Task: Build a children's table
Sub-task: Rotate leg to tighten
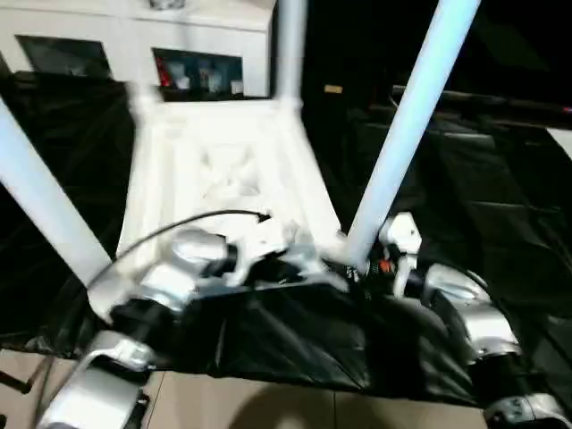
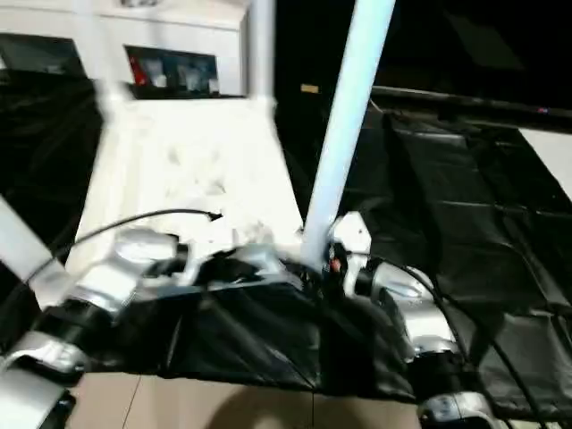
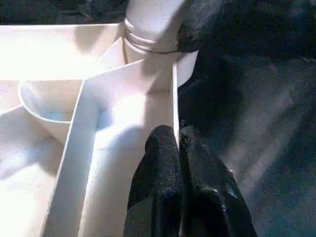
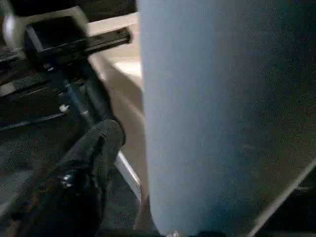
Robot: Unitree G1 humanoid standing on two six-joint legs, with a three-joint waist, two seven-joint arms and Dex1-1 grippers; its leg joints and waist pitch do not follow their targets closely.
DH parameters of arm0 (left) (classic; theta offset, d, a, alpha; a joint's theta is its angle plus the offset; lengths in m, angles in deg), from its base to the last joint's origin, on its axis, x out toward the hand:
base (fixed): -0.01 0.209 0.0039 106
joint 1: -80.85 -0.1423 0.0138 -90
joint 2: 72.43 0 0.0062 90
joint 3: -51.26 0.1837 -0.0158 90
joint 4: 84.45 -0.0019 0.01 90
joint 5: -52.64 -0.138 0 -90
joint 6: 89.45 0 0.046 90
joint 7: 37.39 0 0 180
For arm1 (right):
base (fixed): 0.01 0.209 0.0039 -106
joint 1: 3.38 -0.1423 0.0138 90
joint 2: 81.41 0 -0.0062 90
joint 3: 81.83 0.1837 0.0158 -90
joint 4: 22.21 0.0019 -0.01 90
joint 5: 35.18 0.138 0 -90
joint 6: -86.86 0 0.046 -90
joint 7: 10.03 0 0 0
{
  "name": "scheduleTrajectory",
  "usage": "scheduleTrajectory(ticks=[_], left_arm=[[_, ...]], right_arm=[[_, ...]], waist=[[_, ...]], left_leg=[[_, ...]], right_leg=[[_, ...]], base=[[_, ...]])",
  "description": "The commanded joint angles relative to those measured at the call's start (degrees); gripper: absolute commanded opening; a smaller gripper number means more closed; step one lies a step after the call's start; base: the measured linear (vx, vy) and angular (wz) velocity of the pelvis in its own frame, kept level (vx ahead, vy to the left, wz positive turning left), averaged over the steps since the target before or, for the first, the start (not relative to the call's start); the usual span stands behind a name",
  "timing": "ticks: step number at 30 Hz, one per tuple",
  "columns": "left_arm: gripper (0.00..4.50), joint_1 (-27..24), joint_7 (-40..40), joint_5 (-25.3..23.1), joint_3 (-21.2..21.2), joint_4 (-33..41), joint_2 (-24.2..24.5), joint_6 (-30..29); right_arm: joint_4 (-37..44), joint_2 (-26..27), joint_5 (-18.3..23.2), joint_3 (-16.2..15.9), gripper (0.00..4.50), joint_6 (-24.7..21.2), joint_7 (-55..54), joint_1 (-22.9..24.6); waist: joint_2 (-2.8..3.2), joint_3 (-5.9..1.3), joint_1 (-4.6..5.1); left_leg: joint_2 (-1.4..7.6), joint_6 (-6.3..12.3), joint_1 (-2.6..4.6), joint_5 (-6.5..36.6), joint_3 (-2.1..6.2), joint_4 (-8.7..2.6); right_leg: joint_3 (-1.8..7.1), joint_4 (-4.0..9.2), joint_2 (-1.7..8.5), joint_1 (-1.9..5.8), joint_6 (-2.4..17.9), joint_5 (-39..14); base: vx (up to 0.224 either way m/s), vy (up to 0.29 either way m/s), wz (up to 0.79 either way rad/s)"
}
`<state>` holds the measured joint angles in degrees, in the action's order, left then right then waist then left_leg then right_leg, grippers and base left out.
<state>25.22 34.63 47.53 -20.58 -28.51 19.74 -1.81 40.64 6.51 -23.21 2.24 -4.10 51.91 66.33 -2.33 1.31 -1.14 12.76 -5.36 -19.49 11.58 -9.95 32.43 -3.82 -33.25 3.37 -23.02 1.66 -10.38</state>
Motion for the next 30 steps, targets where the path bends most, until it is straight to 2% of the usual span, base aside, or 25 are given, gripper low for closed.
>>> scheduleTrajectory(ticks=[1, 4, 9, 14, 20, 24, 27, 29, 30], left_arm=[[0.00, -0.6, 1.7, -0.5, 2.9, -1.0, -0.1, -0.3], [0.00, 0.2, 2.6, 0.1, 2.3, -1.8, 0.6, -0.1], [0.00, 0.6, 3.5, 0.4, 2.0, -2.6, 1.4, 0.4], [0.00, 0.8, 4.0, 0.5, 1.7, -3.0, 1.8, 0.5], [0.00, 0.6, 3.7, 1.0, 1.5, -3.1, 2.0, -0.1], [0.00, 0.6, -0.2, 0.7, 0.7, -3.3, 0.4, -2.1], [0.00, 0.6, -6.0, -0.3, 0.5, -2.7, -2.7, -5.3], [0.00, 0.5, -10.2, -0.8, 0.6, -1.9, -5.9, -8.1], [0.00, 0.5, -10.2, -0.8, 0.6, -1.9, -5.9, -8.1]], right_arm=[[0.5, -1.0, 0.4, -2.0, 3.12, -1.8, 3.8, -0.2], [0.0, -2.8, -0.1, -3.4, 2.91, -2.6, 6.8, -0.7], [0.6, -4.3, -0.3, -4.4, 2.52, -3.6, 9.0, -0.6], [0.7, -4.3, -0.3, -4.6, 2.12, -4.0, 9.7, -0.5], [1.1, -4.2, 0.1, -5.2, 1.99, -4.9, 9.8, -0.2], [2.1, -2.9, 0.4, -5.4, 1.98, -7.0, 7.7, 1.6], [0.2, 1.1, -1.1, -3.8, 1.98, -7.3, -1.7, 2.4], [-5.2, 5.6, -3.9, -1.4, 1.97, -5.1, -14.1, 0.6], [-5.2, 5.6, -3.9, -1.4, 1.97, -5.1, -14.1, 0.6]], waist=[[0.11, -2.35, 0.10], [0.06, -2.36, -0.10], [-0.28, -2.54, -0.57], [-0.27, -2.49, -0.70], [-0.27, -2.46, -0.68], [-0.27, -2.42, -0.84], [-0.37, -2.00, -0.82], [-0.20, -1.52, -0.45], [-0.33, -1.50, -0.12]], left_leg=[[1.00, 5.66, 0.09, 8.9, -0.45, -3.20], [0.97, 4.47, 0.11, 9.4, -0.42, -3.21], [0.79, 4.97, -0.12, 6.5, -0.53, -2.91], [0.82, 4.81, -0.11, 6.8, -0.55, -2.90], [0.76, 4.25, -0.14, 7.5, -0.51, -2.90], [0.76, 4.21, -0.09, 7.4, -0.50, -2.91], [0.73, 3.26, 0.05, 9.9, -0.48, -3.20], [0.62, 1.04, 0.68, 15.0, -0.30, -3.44], [0.58, 0.35, 0.63, 16.1, -0.15, -3.45]], right_leg=[[2.58, 2.92, 3.84, 3.24, 14.4, -6.1], [2.64, 3.07, 3.92, 3.27, 13.3, -8.5], [2.68, 2.58, 3.88, 3.46, 13.4, -5.5], [2.60, 2.61, 3.86, 3.39, 13.2, -6.2], [2.63, 2.78, 3.83, 3.32, 12.6, -8.1], [2.64, 2.79, 3.87, 3.31, 12.5, -8.1], [2.63, 3.43, 3.91, 3.04, 11.4, -13.2], [2.50, 4.63, 4.03, 2.06, 8.6, -23.9], [2.39, 4.67, 4.05, 2.03, 7.9, -26.1]], base=[[0.000, 0.000, 0.00], [0.000, 0.000, 0.00], [0.000, 0.000, 0.00], [0.000, 0.000, 0.00], [0.000, 0.000, 0.00], [0.000, 0.000, 0.00], [0.000, 0.000, 0.00], [0.000, 0.000, 0.00], [-0.061, -0.001, -0.07]])
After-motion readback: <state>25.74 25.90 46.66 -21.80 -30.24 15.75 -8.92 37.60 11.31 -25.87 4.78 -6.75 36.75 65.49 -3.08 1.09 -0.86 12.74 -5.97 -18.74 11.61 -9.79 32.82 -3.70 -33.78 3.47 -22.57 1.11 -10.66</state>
